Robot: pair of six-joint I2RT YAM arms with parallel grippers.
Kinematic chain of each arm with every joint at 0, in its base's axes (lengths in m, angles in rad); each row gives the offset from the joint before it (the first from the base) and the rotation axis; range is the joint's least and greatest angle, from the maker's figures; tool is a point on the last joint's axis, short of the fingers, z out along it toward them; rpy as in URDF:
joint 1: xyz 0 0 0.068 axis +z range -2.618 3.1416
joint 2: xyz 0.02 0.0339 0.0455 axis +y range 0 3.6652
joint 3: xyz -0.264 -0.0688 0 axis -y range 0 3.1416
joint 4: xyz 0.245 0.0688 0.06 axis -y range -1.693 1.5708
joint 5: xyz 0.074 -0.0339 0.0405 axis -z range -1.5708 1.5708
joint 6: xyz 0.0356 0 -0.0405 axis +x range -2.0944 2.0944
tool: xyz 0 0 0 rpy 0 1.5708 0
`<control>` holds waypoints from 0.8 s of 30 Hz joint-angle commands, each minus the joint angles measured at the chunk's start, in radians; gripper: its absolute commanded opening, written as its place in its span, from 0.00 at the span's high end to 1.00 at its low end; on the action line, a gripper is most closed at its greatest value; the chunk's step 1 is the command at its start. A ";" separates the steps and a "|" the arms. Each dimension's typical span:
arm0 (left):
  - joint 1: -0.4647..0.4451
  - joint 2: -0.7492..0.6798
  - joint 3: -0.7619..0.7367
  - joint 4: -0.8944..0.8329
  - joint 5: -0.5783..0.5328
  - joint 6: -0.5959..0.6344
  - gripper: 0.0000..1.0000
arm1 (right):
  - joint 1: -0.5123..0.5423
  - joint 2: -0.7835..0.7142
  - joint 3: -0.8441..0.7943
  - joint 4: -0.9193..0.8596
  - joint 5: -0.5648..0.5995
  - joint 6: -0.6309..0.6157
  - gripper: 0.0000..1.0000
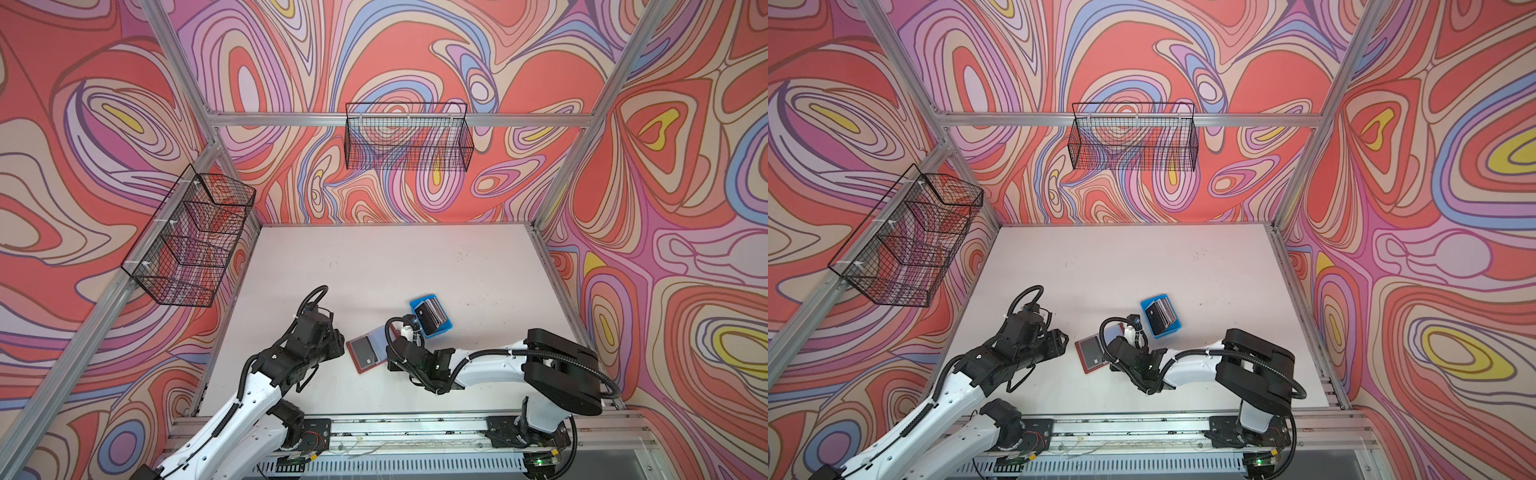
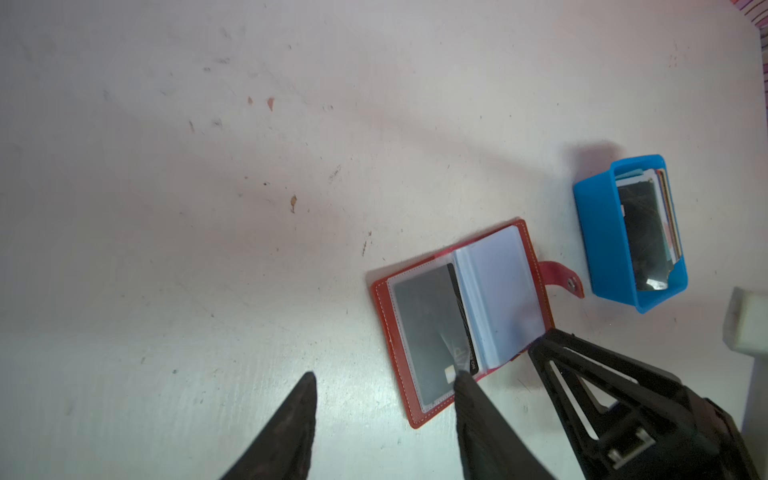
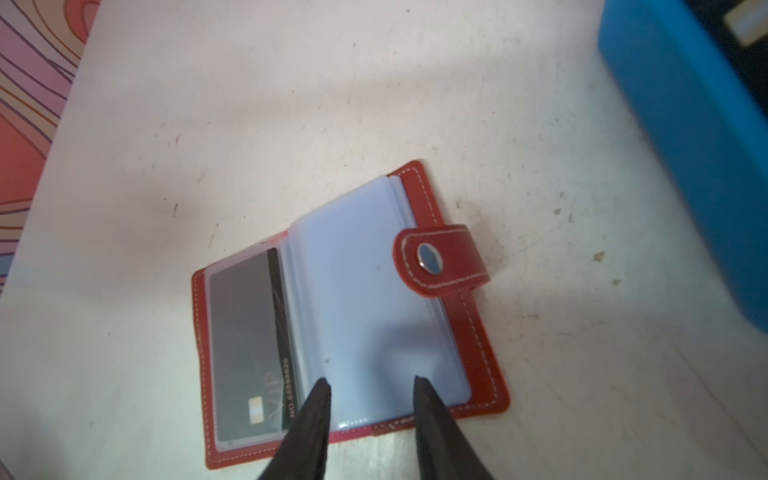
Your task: Put the credit cards into the card holder
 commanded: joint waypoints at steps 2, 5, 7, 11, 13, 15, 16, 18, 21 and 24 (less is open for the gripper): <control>0.006 0.049 -0.082 0.123 0.150 -0.050 0.44 | 0.003 0.038 0.046 -0.068 0.042 -0.006 0.63; 0.005 0.082 -0.100 0.182 0.181 -0.069 0.43 | 0.003 0.047 0.058 -0.092 0.069 -0.016 0.63; 0.005 0.099 -0.105 0.201 0.188 -0.077 0.43 | 0.003 0.046 0.067 -0.103 0.084 -0.036 0.63; 0.006 0.126 -0.114 0.233 0.209 -0.089 0.43 | 0.003 0.034 0.095 -0.126 0.112 -0.093 0.60; 0.006 0.136 -0.129 0.259 0.227 -0.099 0.43 | 0.002 0.038 0.113 -0.127 0.111 -0.125 0.59; 0.005 0.141 -0.143 0.278 0.237 -0.110 0.43 | 0.002 0.046 0.135 -0.133 0.109 -0.147 0.58; 0.006 0.143 -0.148 0.283 0.239 -0.115 0.43 | 0.000 0.077 0.146 -0.138 0.104 -0.154 0.59; 0.005 0.143 -0.156 0.287 0.241 -0.122 0.42 | -0.002 0.105 0.166 -0.141 0.093 -0.165 0.59; 0.005 0.140 -0.163 0.288 0.245 -0.129 0.42 | -0.010 0.138 0.186 -0.151 0.091 -0.173 0.60; 0.006 0.135 -0.169 0.289 0.251 -0.136 0.41 | -0.025 0.156 0.188 -0.152 0.086 -0.182 0.60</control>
